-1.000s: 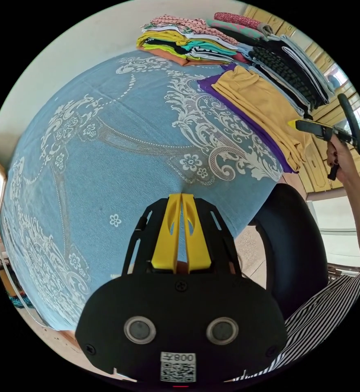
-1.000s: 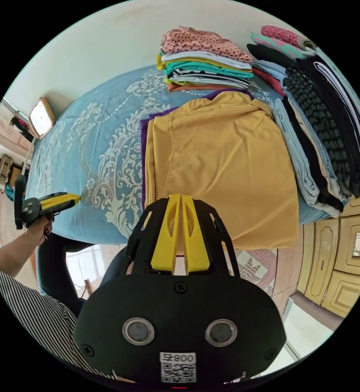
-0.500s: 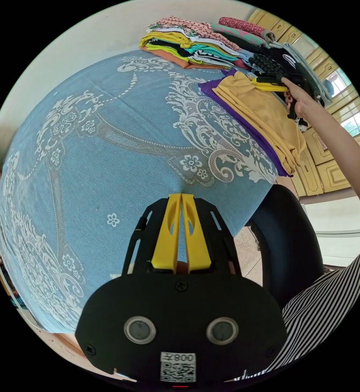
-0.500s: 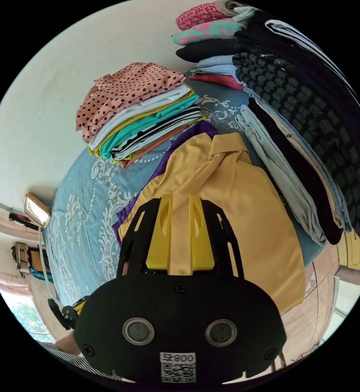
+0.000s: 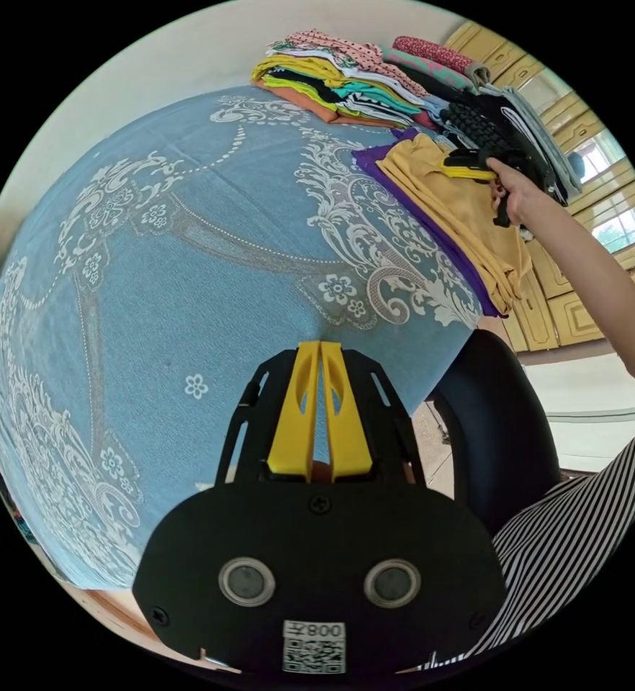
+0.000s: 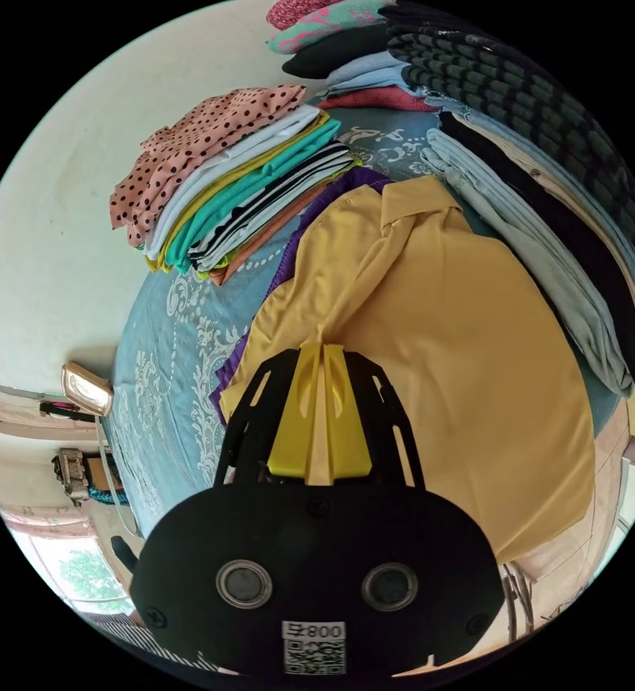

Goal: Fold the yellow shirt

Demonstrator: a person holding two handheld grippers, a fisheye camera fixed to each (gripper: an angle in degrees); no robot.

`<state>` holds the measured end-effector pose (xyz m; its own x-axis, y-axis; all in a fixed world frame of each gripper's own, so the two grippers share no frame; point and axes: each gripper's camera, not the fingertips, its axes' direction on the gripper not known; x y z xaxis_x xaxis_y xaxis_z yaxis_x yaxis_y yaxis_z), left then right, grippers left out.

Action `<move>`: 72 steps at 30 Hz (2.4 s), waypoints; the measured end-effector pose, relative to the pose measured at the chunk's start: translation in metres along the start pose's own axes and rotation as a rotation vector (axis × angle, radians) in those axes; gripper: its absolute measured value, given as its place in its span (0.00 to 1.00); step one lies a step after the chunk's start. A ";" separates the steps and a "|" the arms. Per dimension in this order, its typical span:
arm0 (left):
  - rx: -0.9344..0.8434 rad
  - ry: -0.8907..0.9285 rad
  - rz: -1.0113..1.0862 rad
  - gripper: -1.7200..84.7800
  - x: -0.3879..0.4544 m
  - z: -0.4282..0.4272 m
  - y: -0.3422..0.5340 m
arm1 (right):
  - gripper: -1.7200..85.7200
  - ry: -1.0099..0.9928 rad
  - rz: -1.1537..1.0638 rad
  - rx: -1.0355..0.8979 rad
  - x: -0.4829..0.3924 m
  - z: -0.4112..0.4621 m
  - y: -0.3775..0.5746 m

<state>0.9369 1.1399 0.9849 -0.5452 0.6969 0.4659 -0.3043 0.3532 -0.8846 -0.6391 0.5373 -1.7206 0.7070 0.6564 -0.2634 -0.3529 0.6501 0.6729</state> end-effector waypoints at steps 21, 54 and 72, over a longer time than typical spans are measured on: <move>0.232 0.571 0.039 0.04 -0.039 0.002 -0.022 | 0.02 -0.409 -0.312 -0.139 0.086 -0.351 0.146; 0.154 0.921 -0.138 0.03 -0.249 0.063 0.079 | 0.02 -0.372 -0.292 0.052 0.083 -0.610 -0.026; 0.860 0.900 0.021 0.02 -0.470 -0.235 0.464 | 0.02 -0.428 -0.791 0.409 -0.131 -0.731 -0.091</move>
<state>1.2356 1.1235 0.3511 0.0692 0.9972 -0.0270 -0.8995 0.0506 -0.4339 -1.1480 0.6719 -2.2527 0.8381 -0.1571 -0.5224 0.4994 0.6063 0.6189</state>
